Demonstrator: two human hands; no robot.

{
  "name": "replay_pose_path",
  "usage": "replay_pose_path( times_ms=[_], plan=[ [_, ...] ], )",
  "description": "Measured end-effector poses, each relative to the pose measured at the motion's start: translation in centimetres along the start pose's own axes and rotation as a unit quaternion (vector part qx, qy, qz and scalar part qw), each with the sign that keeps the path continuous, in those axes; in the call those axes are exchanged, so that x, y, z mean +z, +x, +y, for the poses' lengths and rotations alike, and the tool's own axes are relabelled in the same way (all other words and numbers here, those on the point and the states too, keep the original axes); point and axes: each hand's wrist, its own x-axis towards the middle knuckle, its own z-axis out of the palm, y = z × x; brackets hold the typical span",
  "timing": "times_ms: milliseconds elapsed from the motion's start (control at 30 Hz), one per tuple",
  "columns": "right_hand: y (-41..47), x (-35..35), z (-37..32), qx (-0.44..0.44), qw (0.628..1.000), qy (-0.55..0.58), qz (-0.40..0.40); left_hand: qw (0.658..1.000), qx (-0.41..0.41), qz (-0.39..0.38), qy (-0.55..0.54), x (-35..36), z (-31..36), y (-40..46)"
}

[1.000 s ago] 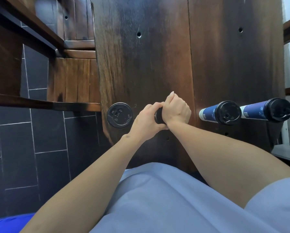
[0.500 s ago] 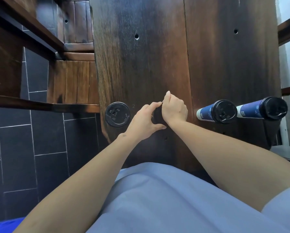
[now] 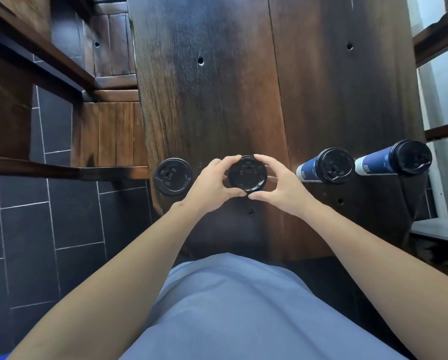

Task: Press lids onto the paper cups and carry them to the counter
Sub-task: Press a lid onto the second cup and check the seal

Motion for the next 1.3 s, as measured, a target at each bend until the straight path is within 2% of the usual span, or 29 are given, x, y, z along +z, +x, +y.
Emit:
replay_pose_path(
  times_ms=[200, 500, 633, 833, 1033, 1300],
  plan=[
    [0.8, -0.6, -1.2, -0.013, 1.000, -0.006, -0.003, 1.000, 0.006, 0.001, 0.003, -0.6, 0.3, 0.0],
    [1.6, -4.4, -5.7, -0.050, 0.999, 0.003, -0.018, 0.993, 0.014, -0.033, -0.110, -4.5, 3.4, -0.5],
    [1.7, -5.6, -7.9, -0.040, 0.999, 0.019, -0.013, 0.989, 0.034, -0.022, -0.140, -5.2, 4.8, -1.0],
    [1.2, -6.2, -9.7, -0.034, 0.995, 0.095, -0.002, 0.977, 0.072, 0.040, -0.195, -5.5, 6.9, -2.0],
    [-0.5, -6.1, -9.9, -0.062, 0.970, 0.229, -0.041, 0.958, 0.059, 0.039, -0.278, -6.6, 7.8, -2.9],
    [-1.6, -5.7, -9.8, -0.083, 0.979, 0.184, -0.007, 0.963, 0.055, 0.022, -0.264, -6.9, 8.6, -4.3]
  ],
)
